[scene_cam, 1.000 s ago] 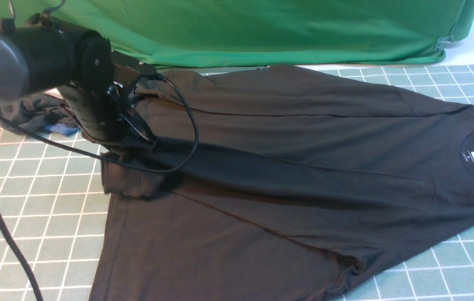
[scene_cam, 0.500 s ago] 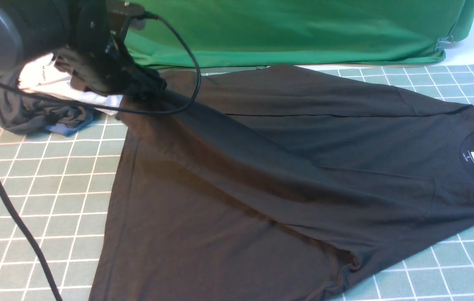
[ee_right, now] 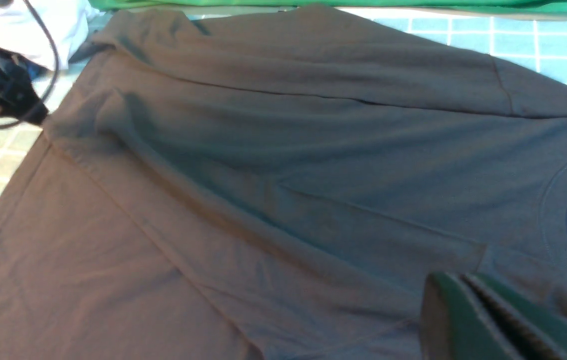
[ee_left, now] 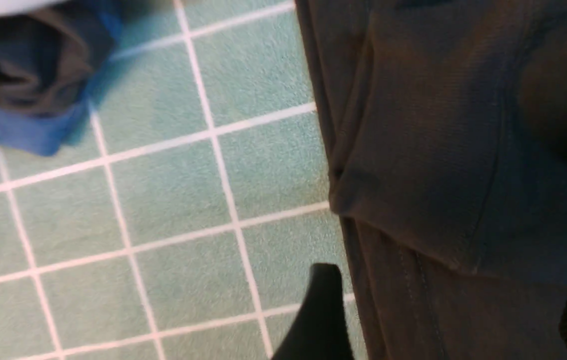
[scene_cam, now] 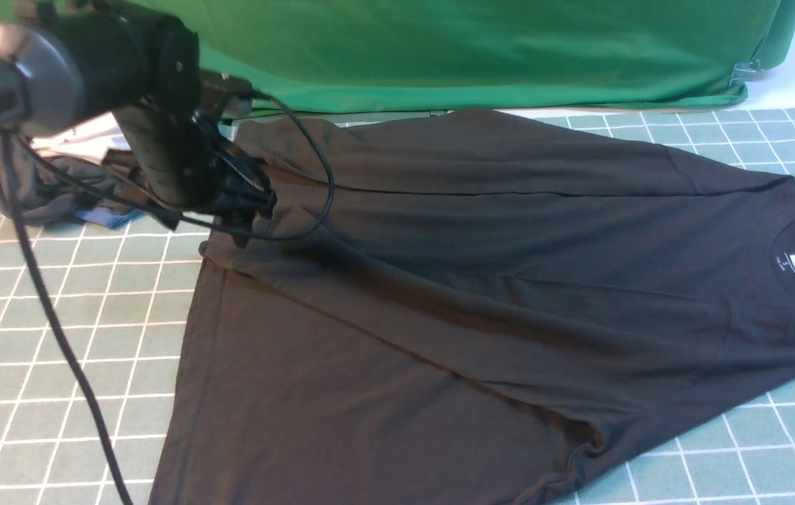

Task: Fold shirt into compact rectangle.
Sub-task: 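Fold the left side of the black T-shirt inward over its body, then grab the top left corner of the dark shirt with the left gripper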

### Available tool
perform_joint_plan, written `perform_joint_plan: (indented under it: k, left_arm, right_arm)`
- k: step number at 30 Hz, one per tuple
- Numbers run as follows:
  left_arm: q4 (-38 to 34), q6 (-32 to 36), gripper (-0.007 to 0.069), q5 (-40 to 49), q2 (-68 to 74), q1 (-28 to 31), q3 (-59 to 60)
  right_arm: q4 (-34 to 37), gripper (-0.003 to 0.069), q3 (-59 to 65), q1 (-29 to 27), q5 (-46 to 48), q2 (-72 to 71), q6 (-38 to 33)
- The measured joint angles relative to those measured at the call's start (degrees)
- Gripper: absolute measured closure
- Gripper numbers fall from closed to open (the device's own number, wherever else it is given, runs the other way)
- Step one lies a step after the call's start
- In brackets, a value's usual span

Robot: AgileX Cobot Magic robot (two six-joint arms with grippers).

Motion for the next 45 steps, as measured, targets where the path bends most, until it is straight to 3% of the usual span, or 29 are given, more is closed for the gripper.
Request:
perform_joint_plan:
  k: [3, 9, 14, 17, 23, 31, 40, 45]
  left_arm:
    - [0.0, -1.2, 0.0036, -2.4, 0.1, 0.0, 0.0]
    - [-2.1, -14.3, 0.0149, -10.7, 0.4, 1.4, -5.2]
    - [-12.9, -14.0, 0.0286, -14.7, 5.1, 5.0, -12.3]
    - [-17.1, -13.4, 0.0323, -14.8, 9.4, 6.4, -15.7]
    - [-21.4, -14.9, 0.0323, -14.8, 15.9, 7.4, -20.4]
    - [-32.6, -18.3, 0.0258, -14.5, 21.3, 8.7, -22.9]
    - [-33.8, -19.9, 0.0228, -21.5, 22.8, 8.9, -22.9]
    - [-33.8, -20.1, 0.0276, -24.3, 23.9, 8.9, -23.1]
  right_arm:
    - [0.0, 0.0630, 0.0, 0.0, 0.8, 0.0, 0.0]
    - [0.0, 0.0624, 0.0, 0.0, 1.3, 0.0, 0.1]
    - [0.0, 0.0622, 0.0, 0.0, 1.4, 0.0, 0.1]
    - [0.0, 0.0622, 0.0, 0.0, 1.4, 0.0, 0.1]
    - [0.0, 0.0620, 0.0, 0.0, 1.4, 0.0, 0.1]
    - [0.0, 0.0610, 0.0, 0.0, 1.4, 0.0, 0.1]
    - [0.0, 0.0600, 0.0, 0.0, 1.5, 0.0, 0.1]
    - [0.0, 0.0597, 0.0, 0.0, 1.6, 0.0, 0.1]
